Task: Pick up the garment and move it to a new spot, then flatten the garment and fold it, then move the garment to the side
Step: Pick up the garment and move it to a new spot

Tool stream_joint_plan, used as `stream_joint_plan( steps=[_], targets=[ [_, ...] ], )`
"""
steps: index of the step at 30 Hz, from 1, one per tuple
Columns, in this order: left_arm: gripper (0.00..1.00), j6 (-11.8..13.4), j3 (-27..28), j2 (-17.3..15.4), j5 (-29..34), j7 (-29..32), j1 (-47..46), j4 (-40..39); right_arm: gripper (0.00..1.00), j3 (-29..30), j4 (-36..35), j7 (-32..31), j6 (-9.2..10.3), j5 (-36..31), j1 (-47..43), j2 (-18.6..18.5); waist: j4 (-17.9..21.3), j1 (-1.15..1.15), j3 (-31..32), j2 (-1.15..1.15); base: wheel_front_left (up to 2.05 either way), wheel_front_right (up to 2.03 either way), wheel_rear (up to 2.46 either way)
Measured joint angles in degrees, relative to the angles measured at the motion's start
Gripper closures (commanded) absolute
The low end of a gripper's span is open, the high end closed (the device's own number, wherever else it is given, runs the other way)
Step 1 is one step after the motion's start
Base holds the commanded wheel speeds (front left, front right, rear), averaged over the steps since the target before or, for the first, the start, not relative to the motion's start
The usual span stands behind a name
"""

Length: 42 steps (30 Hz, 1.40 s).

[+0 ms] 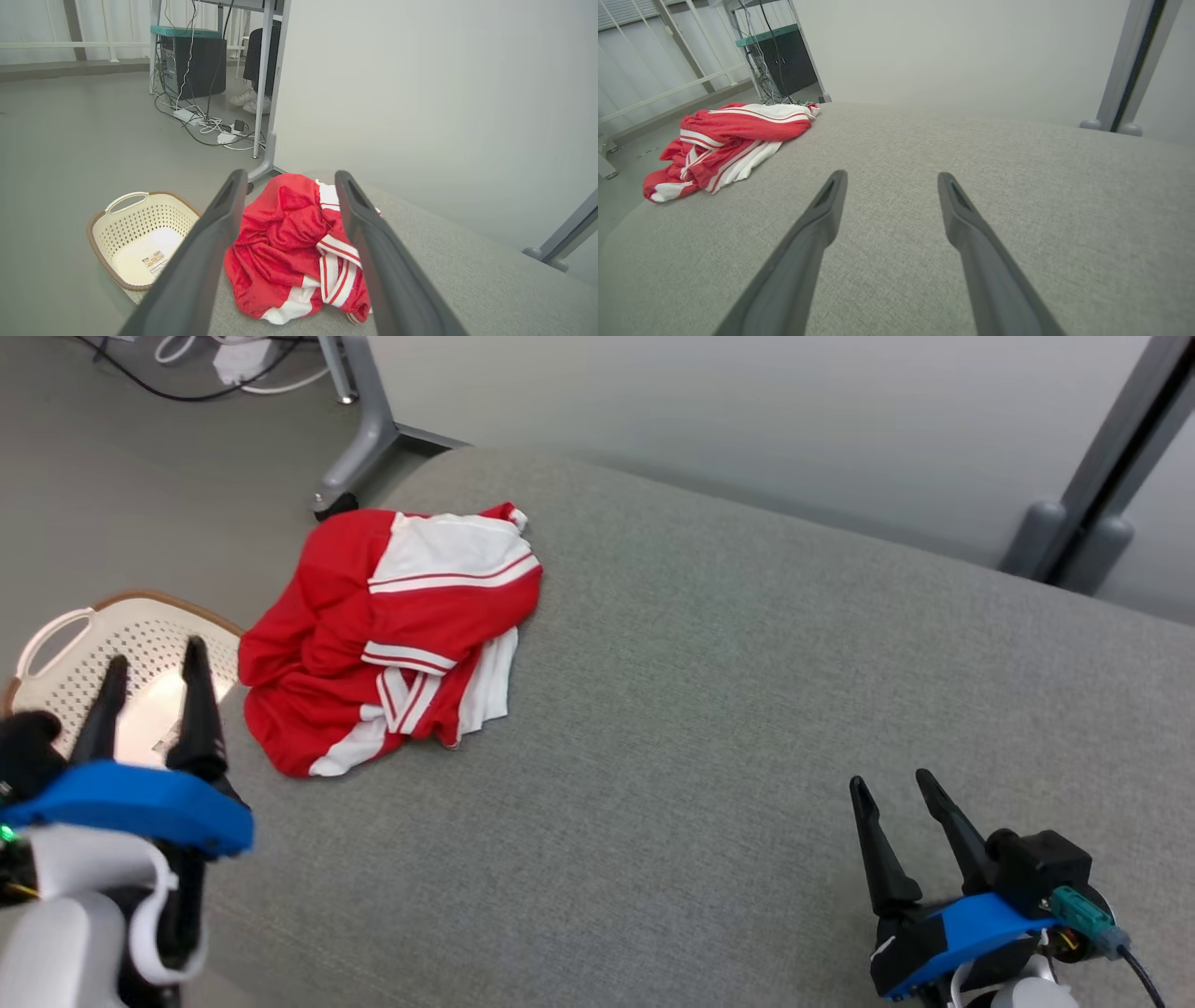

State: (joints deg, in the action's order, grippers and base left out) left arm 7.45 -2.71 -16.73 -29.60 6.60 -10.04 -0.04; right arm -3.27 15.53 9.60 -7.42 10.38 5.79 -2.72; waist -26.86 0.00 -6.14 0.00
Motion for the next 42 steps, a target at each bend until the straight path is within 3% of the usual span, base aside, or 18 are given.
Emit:
stream_joint_plan(
  steps=[8, 13, 20, 25, 26, 27, 28, 29, 38, 42],
  targets=[
    [0.0, -3.6, 2.1, -7.1, -7.8, 16.1, -12.6, 7.5, 0.0, 0.5, -3.2, -1.6, 0.01, -2.0, 1.8, 0.0, 6.8, 0.01, -7.0, 0.0, 0.0, 0.0, 0.0],
    [0.0, -3.5, 3.1, -11.3, -8.3, 21.2, -14.2, 13.5, 0.0, 1.0, -5.3, -2.3, 0.01, -3.0, 3.0, 0.0, 12.1, 0.0, -10.7, 0.0, 0.0, 0.0, 0.0],
    [0.0, -3.5, 5.3, -11.8, -12.6, 25.2, -14.7, 17.9, 0.0, 1.5, -7.3, -2.8, 0.01, -3.3, 3.2, 0.0, 17.7, 0.01, -13.9, 0.0, 0.0, 0.0, 0.0],
    [0.0, -3.9, 3.9, -11.5, -13.8, 28.9, -13.8, 20.1, 0.0, 1.1, -7.5, -2.8, 0.01, -2.5, 3.4, 0.0, 20.1, 0.01, -14.5, 0.0, 0.0, 0.0, 0.0],
    [0.07, -4.0, 3.6, -11.3, -13.9, 29.3, -13.3, 20.7, 0.0, 1.0, -7.4, -2.7, 0.0, -2.3, 3.4, 0.0, 20.4, 0.01, -14.5, 0.0, 0.0, 0.0, 0.0],
    [0.51, -4.4, 3.5, -11.1, -14.2, 29.4, -13.1, 21.1, 0.0, 1.0, -7.4, -2.5, 0.0, -2.1, 3.4, 0.0, 20.7, 0.0, -14.5, 0.0, 0.0, 0.0, 0.0],
    [0.82, -4.5, 3.5, -11.0, -14.3, 29.3, -13.0, 21.6, 0.0, 1.1, -7.3, -2.4, 0.0, -1.8, 3.5, 0.0, 20.9, 0.01, -14.3, 0.0, 0.0, 0.0, 0.0],
    [1.0, -4.6, 3.5, -11.0, -14.4, 29.3, -13.0, 21.9, 0.0, 1.1, -7.2, -2.4, 0.01, -1.6, 3.5, 0.0, 21.2, 0.0, -14.2, 0.0, 0.0, 0.0, 0.0],
    [1.0, -6.5, 5.8, -14.4, -15.2, 27.1, -16.0, 20.6, 0.0, 1.5, -4.9, -0.7, 0.01, 0.1, 4.3, 0.0, 21.1, 0.0, -10.9, 0.0, 0.0, 0.0, 0.0],
    [1.0, -7.0, 6.2, -17.8, -15.1, 29.2, -19.3, 15.6, 0.0, 1.2, -2.7, 1.0, 0.01, 2.1, 4.3, 0.0, 20.5, -0.02, -7.3, 0.0, 0.0, 0.0, 0.0]
  ],
)
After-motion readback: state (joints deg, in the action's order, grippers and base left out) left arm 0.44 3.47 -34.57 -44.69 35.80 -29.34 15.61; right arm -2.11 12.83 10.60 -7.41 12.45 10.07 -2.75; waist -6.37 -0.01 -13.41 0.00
